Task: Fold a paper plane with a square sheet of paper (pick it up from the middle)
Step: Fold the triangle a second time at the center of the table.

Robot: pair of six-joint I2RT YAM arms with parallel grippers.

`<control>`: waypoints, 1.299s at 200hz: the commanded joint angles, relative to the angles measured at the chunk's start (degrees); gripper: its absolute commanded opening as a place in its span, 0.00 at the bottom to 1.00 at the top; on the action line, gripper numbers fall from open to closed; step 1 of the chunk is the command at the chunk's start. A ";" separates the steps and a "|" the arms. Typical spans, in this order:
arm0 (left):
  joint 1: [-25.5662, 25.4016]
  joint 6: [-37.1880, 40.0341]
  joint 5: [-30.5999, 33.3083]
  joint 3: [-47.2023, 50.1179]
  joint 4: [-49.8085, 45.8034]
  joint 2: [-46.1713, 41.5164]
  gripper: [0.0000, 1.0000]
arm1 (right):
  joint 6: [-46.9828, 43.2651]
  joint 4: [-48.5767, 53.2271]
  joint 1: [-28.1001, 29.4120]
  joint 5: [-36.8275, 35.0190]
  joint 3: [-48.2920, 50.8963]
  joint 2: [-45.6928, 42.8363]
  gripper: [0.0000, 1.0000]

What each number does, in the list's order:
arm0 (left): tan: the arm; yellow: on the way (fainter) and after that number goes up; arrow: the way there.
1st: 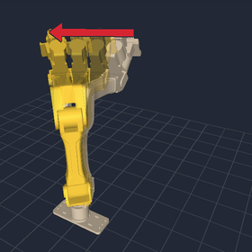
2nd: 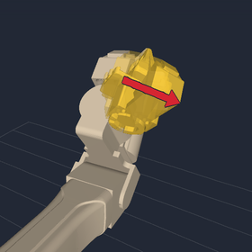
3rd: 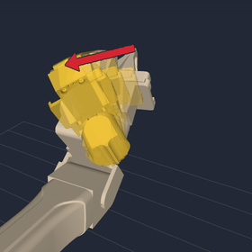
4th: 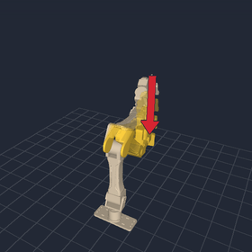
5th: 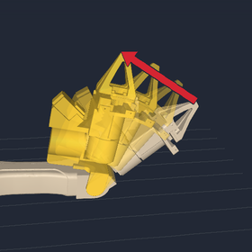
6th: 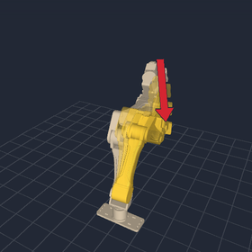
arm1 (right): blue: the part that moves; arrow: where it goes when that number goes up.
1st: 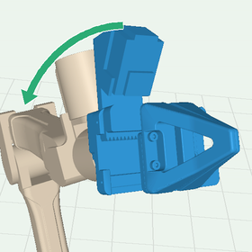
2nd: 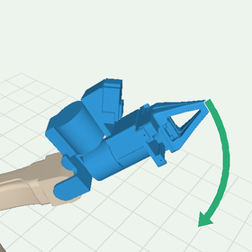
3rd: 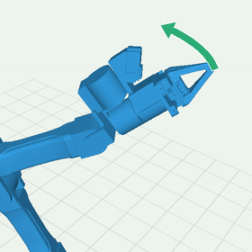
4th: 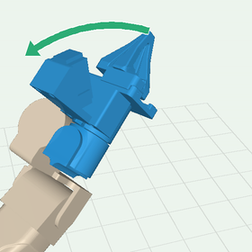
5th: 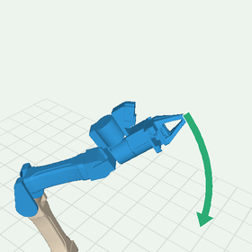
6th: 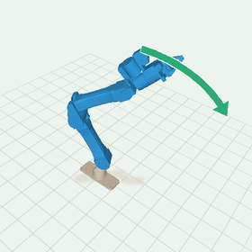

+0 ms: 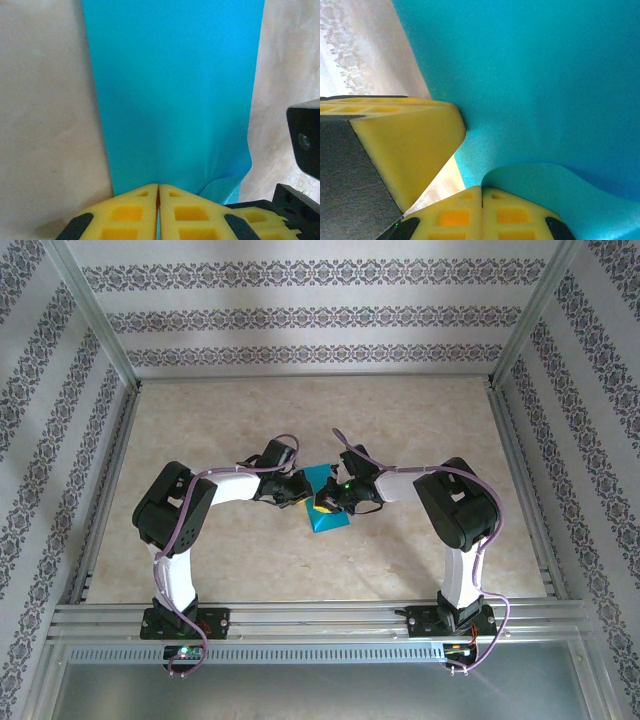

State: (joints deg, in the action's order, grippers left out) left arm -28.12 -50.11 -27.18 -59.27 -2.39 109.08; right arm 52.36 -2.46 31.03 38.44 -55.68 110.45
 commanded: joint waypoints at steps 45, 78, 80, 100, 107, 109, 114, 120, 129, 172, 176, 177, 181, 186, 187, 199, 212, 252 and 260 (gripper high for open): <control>-0.01 0.77 -0.09 0.03 -3.31 1.53 0.10 | 0.29 -0.96 0.61 -0.47 -1.25 1.89 0.04; -0.01 0.74 -0.15 -0.03 -3.37 1.55 0.10 | 0.30 -1.00 0.61 -0.29 -1.57 2.13 0.04; -0.07 0.72 -0.11 -0.03 -3.38 1.55 0.10 | 0.29 -0.98 0.61 -0.29 -1.55 2.20 0.04; -0.01 0.74 -0.04 0.05 -3.34 1.40 0.09 | 0.28 -0.80 0.61 -0.45 -1.47 2.39 0.04; -0.01 0.78 0.02 0.05 -3.36 1.34 0.09 | 0.29 -0.51 0.60 -0.70 -1.45 2.40 0.04; -0.01 0.73 0.02 0.08 -3.33 1.36 0.09 | 0.22 -0.39 0.57 -0.77 -1.38 2.40 0.04; -0.01 0.72 -0.02 -0.04 -3.44 1.32 0.09 | 0.06 -0.20 0.61 -1.00 -1.36 2.40 0.04; -0.05 0.80 -0.06 -0.03 -3.45 1.19 0.09 | -0.08 0.03 0.57 -1.11 -1.21 2.35 0.04; -0.02 0.99 0.04 -0.13 -3.72 1.06 0.09 | -0.32 0.53 0.59 -1.62 -1.06 2.24 0.04; 0.37 1.95 0.41 -2.37 -5.41 -2.11 0.11 | -1.21 2.85 0.57 -3.87 -0.74 1.95 0.04; 0.55 1.84 0.53 -2.51 -5.43 -2.64 0.12 | -1.21 2.97 0.61 -4.02 -0.71 2.04 0.04; 0.54 1.81 0.58 -2.56 -5.43 -2.73 0.12 | -1.21 2.98 0.61 -4.04 -0.68 2.04 0.04; 0.79 1.68 0.79 -2.55 -5.56 -3.31 0.12 | -1.22 3.13 0.61 -4.21 -0.64 2.03 0.04; 1.02 1.41 1.27 -2.58 -5.60 -4.14 0.12 | -1.21 3.31 0.65 -4.41 -0.72 2.03 0.04; 1.03 1.41 1.35 -2.55 -5.60 -4.27 0.12 | -1.21 3.37 0.68 -4.46 -0.69 2.00 0.04; 1.77 0.75 2.86 -2.07 -5.88 -6.33 0.14 | -1.21 3.84 0.60 -4.85 -0.74 1.88 0.04; 2.32 0.15 4.24 -0.91 -5.96 -8.32 0.14 | -1.21 4.08 0.62 -5.21 -0.66 1.78 0.06; 2.75 -1.38 7.38 2.99 -6.88 -11.92 0.15 | -0.86 4.30 0.61 -5.15 -0.70 2.00 0.18; 2.74 -1.98 8.10 3.82 -6.84 -12.81 0.15 | -0.80 4.30 0.66 -5.04 -0.75 1.98 0.21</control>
State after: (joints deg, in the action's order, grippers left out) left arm -25.74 -50.17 -22.35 -58.30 -6.57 98.15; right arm 52.14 -1.78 31.03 37.41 -56.66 111.04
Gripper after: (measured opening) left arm 0.145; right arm 0.177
